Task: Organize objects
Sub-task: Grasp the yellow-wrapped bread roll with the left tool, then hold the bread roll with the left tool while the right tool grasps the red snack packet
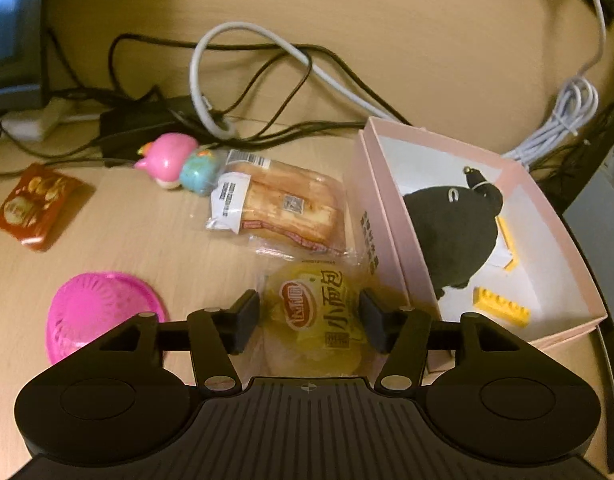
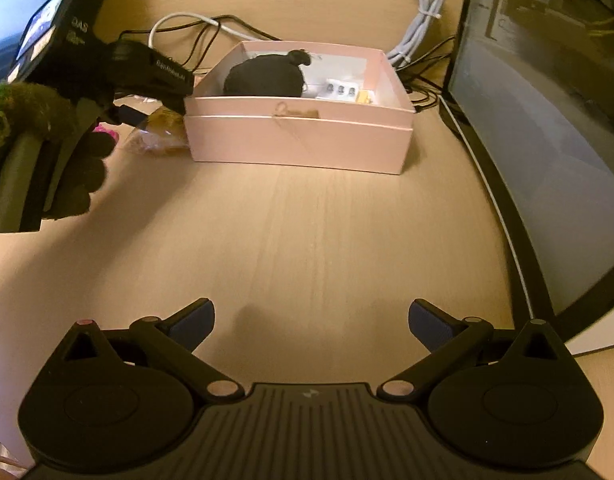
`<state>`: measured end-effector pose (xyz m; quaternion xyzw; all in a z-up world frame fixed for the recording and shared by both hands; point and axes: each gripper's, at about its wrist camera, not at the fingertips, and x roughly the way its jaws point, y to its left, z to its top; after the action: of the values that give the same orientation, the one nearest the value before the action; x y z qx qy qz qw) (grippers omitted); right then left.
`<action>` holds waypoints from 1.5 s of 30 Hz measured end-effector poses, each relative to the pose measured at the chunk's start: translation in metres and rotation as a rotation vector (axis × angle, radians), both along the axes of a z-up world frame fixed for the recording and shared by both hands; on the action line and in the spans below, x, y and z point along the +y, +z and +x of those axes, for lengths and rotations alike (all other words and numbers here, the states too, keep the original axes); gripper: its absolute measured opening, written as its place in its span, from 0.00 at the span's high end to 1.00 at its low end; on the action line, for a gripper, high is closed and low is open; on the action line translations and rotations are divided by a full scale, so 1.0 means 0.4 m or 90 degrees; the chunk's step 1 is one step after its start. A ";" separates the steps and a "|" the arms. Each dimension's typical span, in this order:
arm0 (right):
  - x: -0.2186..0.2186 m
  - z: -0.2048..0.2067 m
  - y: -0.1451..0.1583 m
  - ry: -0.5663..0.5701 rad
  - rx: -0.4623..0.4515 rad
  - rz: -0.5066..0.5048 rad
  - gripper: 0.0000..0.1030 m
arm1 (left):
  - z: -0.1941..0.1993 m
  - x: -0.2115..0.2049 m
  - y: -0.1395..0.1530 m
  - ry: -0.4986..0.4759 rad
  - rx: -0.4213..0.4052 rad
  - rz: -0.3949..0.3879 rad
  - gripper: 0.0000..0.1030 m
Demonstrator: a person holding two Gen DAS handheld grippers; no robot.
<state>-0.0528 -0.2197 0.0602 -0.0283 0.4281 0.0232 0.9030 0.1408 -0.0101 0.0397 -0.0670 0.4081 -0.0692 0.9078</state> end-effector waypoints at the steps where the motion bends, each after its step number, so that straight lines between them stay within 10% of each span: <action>1: -0.006 -0.002 0.002 -0.002 -0.003 0.002 0.00 | -0.001 0.001 0.000 -0.001 0.002 -0.001 0.47; 11: 0.050 0.066 0.016 0.048 -0.024 0.013 0.00 | -0.166 0.145 0.078 -0.019 0.010 -0.083 0.52; 21: 0.316 0.177 0.062 0.200 -0.065 0.024 0.00 | -0.362 0.491 0.099 0.180 0.033 -0.106 0.52; 29: 0.623 0.401 0.105 0.290 -0.112 0.047 0.00 | -0.471 0.662 0.110 0.220 0.032 -0.124 0.52; 45: 0.920 0.695 -0.048 0.096 -0.030 0.080 0.00 | -0.498 0.830 0.095 0.202 0.032 -0.151 0.52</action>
<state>0.2250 0.1482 0.0410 -0.0040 0.4010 0.1173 0.9085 -0.0583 0.3219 0.0779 -0.2385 0.4041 0.0292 0.8826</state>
